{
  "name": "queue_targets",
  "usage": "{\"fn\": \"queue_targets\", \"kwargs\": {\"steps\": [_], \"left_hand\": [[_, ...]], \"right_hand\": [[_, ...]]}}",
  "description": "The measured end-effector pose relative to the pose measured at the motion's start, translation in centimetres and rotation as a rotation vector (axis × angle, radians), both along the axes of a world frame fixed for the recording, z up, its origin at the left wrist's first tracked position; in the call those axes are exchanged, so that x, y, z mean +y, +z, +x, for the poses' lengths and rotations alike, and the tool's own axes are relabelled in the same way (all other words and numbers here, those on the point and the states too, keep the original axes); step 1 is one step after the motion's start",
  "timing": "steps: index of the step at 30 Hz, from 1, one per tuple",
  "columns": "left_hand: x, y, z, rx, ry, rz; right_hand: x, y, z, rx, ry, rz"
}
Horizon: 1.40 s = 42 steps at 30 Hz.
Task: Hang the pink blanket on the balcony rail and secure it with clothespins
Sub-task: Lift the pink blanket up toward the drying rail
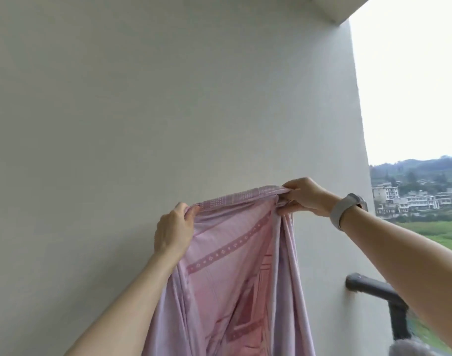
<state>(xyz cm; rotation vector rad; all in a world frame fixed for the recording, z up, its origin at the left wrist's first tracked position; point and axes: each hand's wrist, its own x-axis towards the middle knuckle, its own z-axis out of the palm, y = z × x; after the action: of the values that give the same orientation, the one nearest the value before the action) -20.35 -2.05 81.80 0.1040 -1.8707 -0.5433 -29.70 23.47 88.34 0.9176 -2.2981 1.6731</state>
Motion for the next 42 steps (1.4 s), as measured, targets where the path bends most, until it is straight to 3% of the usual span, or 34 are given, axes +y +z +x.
{"fn": "queue_targets", "kwargs": {"steps": [2, 4, 7, 9, 13, 19, 25, 30, 34, 37, 42], "left_hand": [[3.4, 3.5, -0.4, 0.197, 0.032, -0.068], [6.3, 5.7, -0.5, 0.304, 0.033, -0.179], [8.8, 6.3, -1.1, 0.281, 0.006, -0.271], [10.2, 5.8, -1.5, 0.216, -0.003, -0.280], [14.0, 5.1, -0.8, 0.141, -0.031, -0.329], [20.1, 5.2, 4.6, 0.235, -0.091, -0.439], [26.2, 1.2, 12.5, 0.258, -0.169, -0.489], [31.3, -0.8, 19.1, 0.184, -0.308, -0.315], [35.3, -2.5, 23.6, 0.099, -0.342, -0.140], [38.5, -4.0, 27.1, 0.050, -0.372, -0.106], [44.2, -6.2, 32.8, -0.032, -0.405, -0.129]], "right_hand": [[1.6, 2.8, 0.0, 0.212, -0.046, -0.198], [4.1, 4.4, -0.6, 0.516, -0.223, -0.166], [9.2, 4.2, -1.4, 0.992, -0.444, 0.269], [12.5, 3.1, -1.5, 1.150, -0.489, 0.548], [17.0, 2.6, 0.4, 1.094, -0.538, 0.581], [23.3, 2.0, 6.7, 1.043, -0.595, 0.530], [30.1, -1.1, 15.6, 1.076, -0.619, 0.682], [35.0, -4.2, 23.9, 1.084, -0.599, 0.731], [37.3, -5.7, 30.3, 1.060, -0.441, 0.735], [40.3, -6.0, 34.1, 1.017, -0.431, 0.749], [48.1, -6.0, 39.9, 0.948, -0.546, 0.943]]}}
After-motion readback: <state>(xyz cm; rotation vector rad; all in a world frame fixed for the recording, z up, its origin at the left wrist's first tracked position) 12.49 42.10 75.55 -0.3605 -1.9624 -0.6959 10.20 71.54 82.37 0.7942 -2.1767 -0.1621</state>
